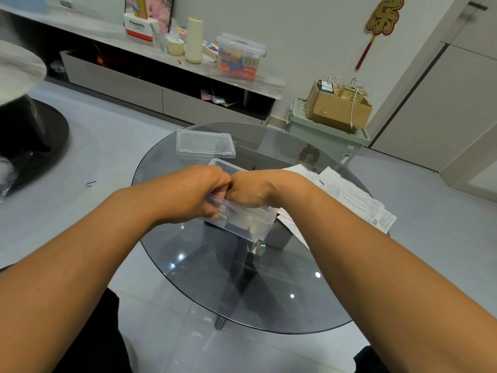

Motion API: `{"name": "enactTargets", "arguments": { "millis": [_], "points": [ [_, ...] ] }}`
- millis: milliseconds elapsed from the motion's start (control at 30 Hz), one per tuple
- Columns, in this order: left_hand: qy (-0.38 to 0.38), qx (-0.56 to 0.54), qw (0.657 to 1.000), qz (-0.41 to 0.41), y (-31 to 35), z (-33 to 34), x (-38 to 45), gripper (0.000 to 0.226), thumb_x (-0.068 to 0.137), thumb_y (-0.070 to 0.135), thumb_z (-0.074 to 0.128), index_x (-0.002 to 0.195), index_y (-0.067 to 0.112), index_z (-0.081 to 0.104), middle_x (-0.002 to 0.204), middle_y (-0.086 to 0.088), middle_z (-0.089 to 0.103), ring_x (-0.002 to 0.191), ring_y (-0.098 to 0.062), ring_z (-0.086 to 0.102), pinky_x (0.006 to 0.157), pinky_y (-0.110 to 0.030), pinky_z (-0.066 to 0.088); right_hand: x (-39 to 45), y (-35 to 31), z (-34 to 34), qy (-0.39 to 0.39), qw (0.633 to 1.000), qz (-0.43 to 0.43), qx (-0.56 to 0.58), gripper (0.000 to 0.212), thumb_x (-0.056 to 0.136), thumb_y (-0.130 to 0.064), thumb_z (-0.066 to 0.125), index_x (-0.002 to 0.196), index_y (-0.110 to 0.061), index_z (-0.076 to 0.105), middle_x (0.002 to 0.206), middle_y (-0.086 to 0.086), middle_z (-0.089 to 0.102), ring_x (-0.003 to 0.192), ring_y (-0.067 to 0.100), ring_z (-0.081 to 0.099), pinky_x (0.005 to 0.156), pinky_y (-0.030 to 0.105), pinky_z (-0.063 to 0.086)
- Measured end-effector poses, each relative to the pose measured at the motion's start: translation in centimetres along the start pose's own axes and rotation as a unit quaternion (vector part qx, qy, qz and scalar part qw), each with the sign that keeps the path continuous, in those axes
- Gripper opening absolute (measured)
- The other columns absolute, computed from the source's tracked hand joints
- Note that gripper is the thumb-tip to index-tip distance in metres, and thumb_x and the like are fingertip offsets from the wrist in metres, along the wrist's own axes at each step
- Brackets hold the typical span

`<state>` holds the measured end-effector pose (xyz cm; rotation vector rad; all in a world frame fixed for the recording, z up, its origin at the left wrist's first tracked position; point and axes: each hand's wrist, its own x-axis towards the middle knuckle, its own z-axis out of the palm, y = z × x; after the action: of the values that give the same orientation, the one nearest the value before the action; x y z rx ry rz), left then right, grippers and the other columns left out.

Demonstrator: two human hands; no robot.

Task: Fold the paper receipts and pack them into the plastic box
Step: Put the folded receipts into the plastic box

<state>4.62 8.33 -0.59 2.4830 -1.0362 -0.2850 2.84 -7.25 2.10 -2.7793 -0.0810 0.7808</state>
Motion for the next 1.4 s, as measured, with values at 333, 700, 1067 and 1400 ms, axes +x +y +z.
{"name": "enactTargets", "arguments": {
  "millis": [333, 700, 1067, 1400],
  "points": [
    [0.042, -0.013, 0.999, 0.015, -0.6, 0.0, -0.5, 0.035, 0.079, 0.022, 0.084, 0.084, 0.027, 0.05, 0.096, 0.015, 0.045, 0.081, -0.008, 0.05, 0.068, -0.026, 0.042, -0.1, 0.2, -1.0, 0.144, 0.985, 0.099, 0.004, 0.009, 0.1, -0.013, 0.062, 0.103, -0.007, 0.068, 0.085, 0.009, 0.072, 0.067, 0.024, 0.076, 0.07, 0.034, 0.064],
    [0.034, 0.083, 0.995, 0.037, -1.4, 1.1, 0.1, 0.02, 0.094, 0.022, 0.067, 0.107, 0.026, 0.053, 0.1, 0.005, 0.06, 0.087, -0.016, 0.058, 0.077, -0.04, 0.052, -0.1, 0.0, 0.5, 0.122, 0.988, 0.094, -0.017, 0.01, 0.093, -0.005, 0.066, 0.1, 0.0, 0.071, 0.084, 0.011, 0.061, 0.076, 0.028, 0.053, 0.065, 0.029, 0.045],
    [0.109, 0.093, 0.99, 0.01, -1.9, 1.7, 0.6, 0.017, 0.1, 0.024, 0.043, 0.084, 0.025, 0.039, 0.086, 0.001, 0.054, 0.074, -0.018, 0.052, 0.059, -0.032, 0.037, -1.2, 1.0, -0.5, 0.292, 0.948, 0.048, 0.117, 0.038, 0.099, -0.009, 0.051, 0.135, -0.014, 0.064, 0.131, 0.009, 0.067, 0.12, 0.028, 0.063, 0.101, 0.036, 0.051],
    [0.223, 0.165, 0.958, -0.065, -3.7, 2.0, 2.6, 0.019, 0.093, 0.005, 0.05, 0.085, 0.019, 0.042, 0.075, -0.003, 0.05, 0.076, -0.032, 0.049, 0.066, -0.038, 0.041, -3.2, 7.9, 2.0, 0.286, 0.944, 0.136, 0.096, 0.045, 0.096, -0.035, 0.066, 0.14, -0.024, 0.058, 0.139, 0.003, 0.062, 0.127, 0.027, 0.059, 0.103, 0.042, 0.049]
  ]
}}
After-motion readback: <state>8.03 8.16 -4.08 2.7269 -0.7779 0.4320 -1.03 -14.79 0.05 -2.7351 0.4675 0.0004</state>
